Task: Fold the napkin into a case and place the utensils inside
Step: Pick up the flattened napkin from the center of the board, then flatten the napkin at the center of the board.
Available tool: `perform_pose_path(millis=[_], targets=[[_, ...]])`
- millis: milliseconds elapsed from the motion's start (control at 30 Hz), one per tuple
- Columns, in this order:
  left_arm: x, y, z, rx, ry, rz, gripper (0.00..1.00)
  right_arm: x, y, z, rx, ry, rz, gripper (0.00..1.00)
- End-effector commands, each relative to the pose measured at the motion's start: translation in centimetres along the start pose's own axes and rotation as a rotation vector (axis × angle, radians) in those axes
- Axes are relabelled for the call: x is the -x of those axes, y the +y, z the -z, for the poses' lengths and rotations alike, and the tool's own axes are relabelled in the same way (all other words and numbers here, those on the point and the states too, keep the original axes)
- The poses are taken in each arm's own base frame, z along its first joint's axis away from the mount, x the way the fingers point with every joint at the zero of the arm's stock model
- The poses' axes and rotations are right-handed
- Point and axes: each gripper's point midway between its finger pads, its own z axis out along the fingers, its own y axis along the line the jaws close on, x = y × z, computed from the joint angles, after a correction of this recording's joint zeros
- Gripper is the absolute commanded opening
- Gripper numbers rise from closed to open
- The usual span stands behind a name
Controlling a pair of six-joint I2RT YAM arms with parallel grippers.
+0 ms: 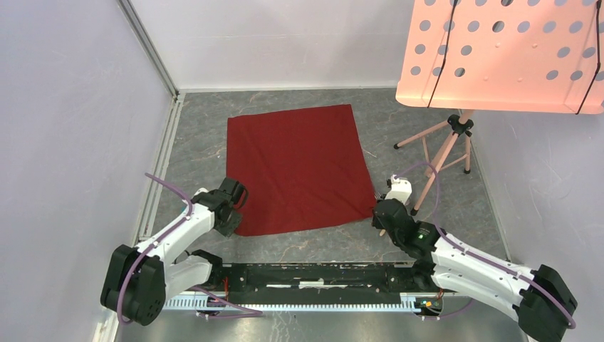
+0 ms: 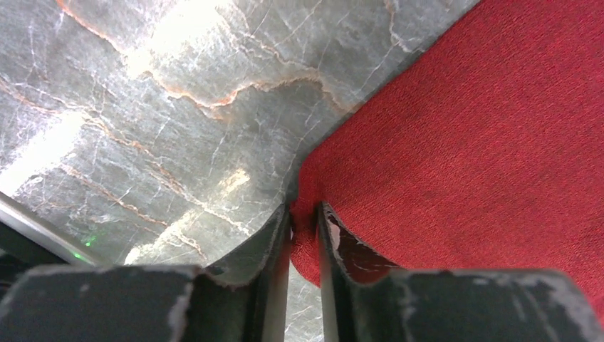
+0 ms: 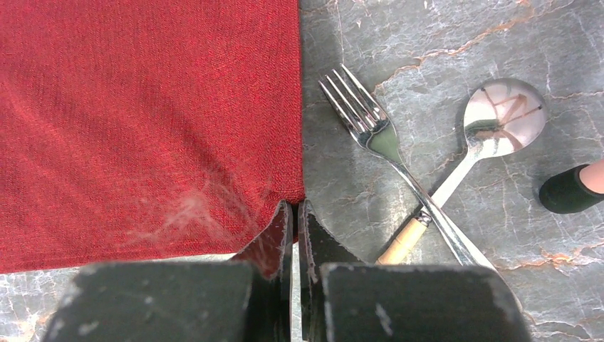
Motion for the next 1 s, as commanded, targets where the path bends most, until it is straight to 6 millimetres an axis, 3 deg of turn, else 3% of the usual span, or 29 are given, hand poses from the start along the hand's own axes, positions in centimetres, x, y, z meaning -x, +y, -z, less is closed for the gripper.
perform_pose_path(millis=[0,67,167,233,333,500,633,700,767,833,900,967], targets=[[1.5,-0.9,-0.5,-0.016,-0.076,0.028,0.16,2.4,0.8,0.5,0.012,-0.058,-0.014,0.00],[2.5,-1.8,0.8,-0.058,-0.100,-0.005,0.02,2.7,1.0,0.6,0.026,-0.066,0.002,0.00],[4.0,-4.6,4.6,-0.237,-0.121,-0.084,0.02,4.8,4.1,1.3,0.168,-0.113,0.068,0.00],[4.7,-6.9,8.4,-0.409,-0.131,-0.168,0.02,7.2,6.1,2.6,0.271,-0.176,0.087,0.00],[6.1,-9.8,16.7,-0.725,-0.183,-0.253,0.02,11.1,9.2,6.1,0.468,-0.314,0.120,0.00],[7.9,-9.9,32.8,-1.239,-0.340,-0.360,0.02,18.4,13.1,15.9,0.805,-0.596,0.160,0.00],[8.0,-6.6,45.6,-1.645,-0.485,-0.445,0.02,22.1,15.2,27.3,1.171,-0.802,0.223,0.00],[8.1,-4.5,49.8,-1.774,-0.561,-0.452,0.02,22.8,15.3,31.6,1.318,-0.868,0.220,0.00],[8.6,-2.7,52.7,-1.851,-0.641,-0.433,0.03,23.3,15.2,34.4,1.408,-0.905,0.207,0.00],[9.6,-1.9,53.7,-1.859,-0.714,-0.397,0.03,24.0,14.8,35.2,1.411,-0.937,0.178,0.00],[11.1,-2.1,53.2,-1.801,-0.775,-0.339,0.02,25.3,14.4,33.0,1.281,-0.934,0.117,0.00],[12.8,-3.9,51.4,-1.696,-0.795,-0.279,0.02,26.7,13.0,28.3,1.042,-0.884,0.003,0.00]])
